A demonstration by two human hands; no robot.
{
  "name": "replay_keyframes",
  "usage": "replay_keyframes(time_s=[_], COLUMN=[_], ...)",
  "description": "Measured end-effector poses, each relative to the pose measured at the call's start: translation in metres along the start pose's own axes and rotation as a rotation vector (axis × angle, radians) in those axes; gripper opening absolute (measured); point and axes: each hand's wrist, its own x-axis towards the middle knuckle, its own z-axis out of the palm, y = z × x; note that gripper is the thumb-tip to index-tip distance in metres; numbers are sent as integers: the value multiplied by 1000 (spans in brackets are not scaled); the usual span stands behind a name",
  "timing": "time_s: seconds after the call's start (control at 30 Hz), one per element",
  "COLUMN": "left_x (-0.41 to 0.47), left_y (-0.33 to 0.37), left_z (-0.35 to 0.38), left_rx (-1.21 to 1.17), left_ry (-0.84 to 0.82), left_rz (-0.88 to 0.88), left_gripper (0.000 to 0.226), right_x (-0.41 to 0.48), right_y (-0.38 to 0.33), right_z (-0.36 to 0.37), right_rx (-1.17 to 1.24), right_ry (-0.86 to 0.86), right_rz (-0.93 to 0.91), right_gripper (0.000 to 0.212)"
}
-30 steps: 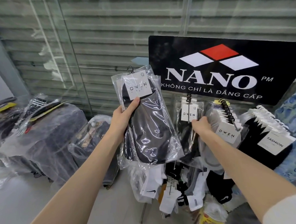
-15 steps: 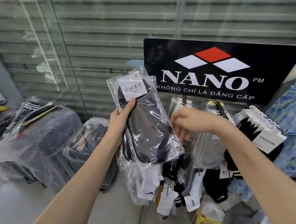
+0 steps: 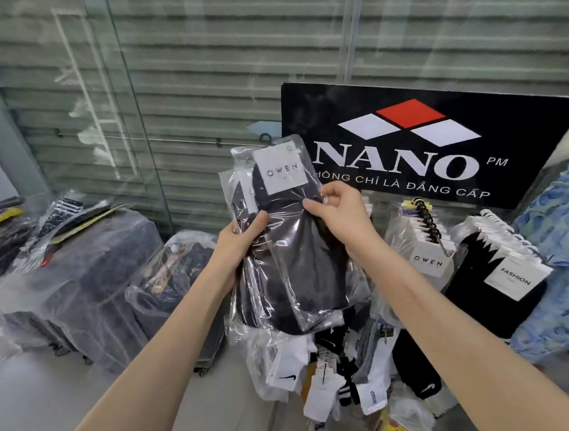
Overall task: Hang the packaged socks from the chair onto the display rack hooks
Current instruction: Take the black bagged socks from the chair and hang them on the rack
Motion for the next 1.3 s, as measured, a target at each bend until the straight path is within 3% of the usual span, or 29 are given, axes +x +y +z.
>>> replay_keyframes(time_s=[0.23, 0.37, 0.47, 0.67, 0.8, 0.93, 1.07, 1.17, 1.3], left_x=[4, 13, 19, 22, 23, 23, 25, 26, 27], left_y=[3, 14, 19, 18, 19, 19, 16, 15, 14], left_z=[-7, -15, -16, -11, -10, -13, -13, -15, -17], left_rx=[-23, -75, -32, 13, 17, -17, -18, -28, -35], left_ry=[79, 159, 178, 203, 206, 213, 216, 221, 212], left_rz=[19, 37, 73, 113, 129, 90, 75, 72, 73], left_gripper=[34, 31, 36, 26, 30, 33, 36, 40, 44], right_x=[-9, -32, -45, -61, -56, -44, -23, -6, 5], right_y=[17, 50, 72, 120, 150, 175, 171, 153, 143], right_z=[-17, -26, -25, -28, -37, -49, -49, -44, -40], right_rx=[180, 188, 228, 100, 81, 36, 1, 8, -22], right_ry=[-6, -131, -112, -126, -19, 227, 386, 446, 463], right_rz=[-45, 71, 183, 185, 207, 318, 301, 280, 255], right_gripper=[18, 42, 33, 21, 21, 5, 20, 33, 24])
